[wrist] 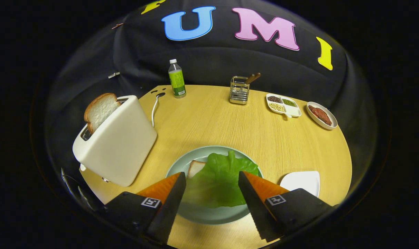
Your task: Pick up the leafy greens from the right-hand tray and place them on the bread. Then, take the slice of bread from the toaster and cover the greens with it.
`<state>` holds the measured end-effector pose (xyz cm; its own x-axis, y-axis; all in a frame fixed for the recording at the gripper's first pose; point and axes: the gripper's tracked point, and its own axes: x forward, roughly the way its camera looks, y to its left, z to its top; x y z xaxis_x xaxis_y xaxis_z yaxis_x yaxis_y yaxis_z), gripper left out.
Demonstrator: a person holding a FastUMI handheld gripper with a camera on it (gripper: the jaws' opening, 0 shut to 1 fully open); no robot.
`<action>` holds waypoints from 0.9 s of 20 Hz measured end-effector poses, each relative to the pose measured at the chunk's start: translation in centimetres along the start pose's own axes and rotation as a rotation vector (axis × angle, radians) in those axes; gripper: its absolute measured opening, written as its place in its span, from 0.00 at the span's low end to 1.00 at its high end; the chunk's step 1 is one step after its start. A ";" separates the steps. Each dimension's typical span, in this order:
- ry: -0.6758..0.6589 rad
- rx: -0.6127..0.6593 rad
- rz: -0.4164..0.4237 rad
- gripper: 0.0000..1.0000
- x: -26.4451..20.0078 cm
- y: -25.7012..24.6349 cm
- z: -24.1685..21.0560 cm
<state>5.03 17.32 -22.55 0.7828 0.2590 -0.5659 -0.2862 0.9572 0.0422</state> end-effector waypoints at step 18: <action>-0.216 -0.134 0.282 0.99 -4.2 17.7 14.1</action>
<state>4.41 35.00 -7.81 0.7572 0.5451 -0.3598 -0.5658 0.8227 0.0558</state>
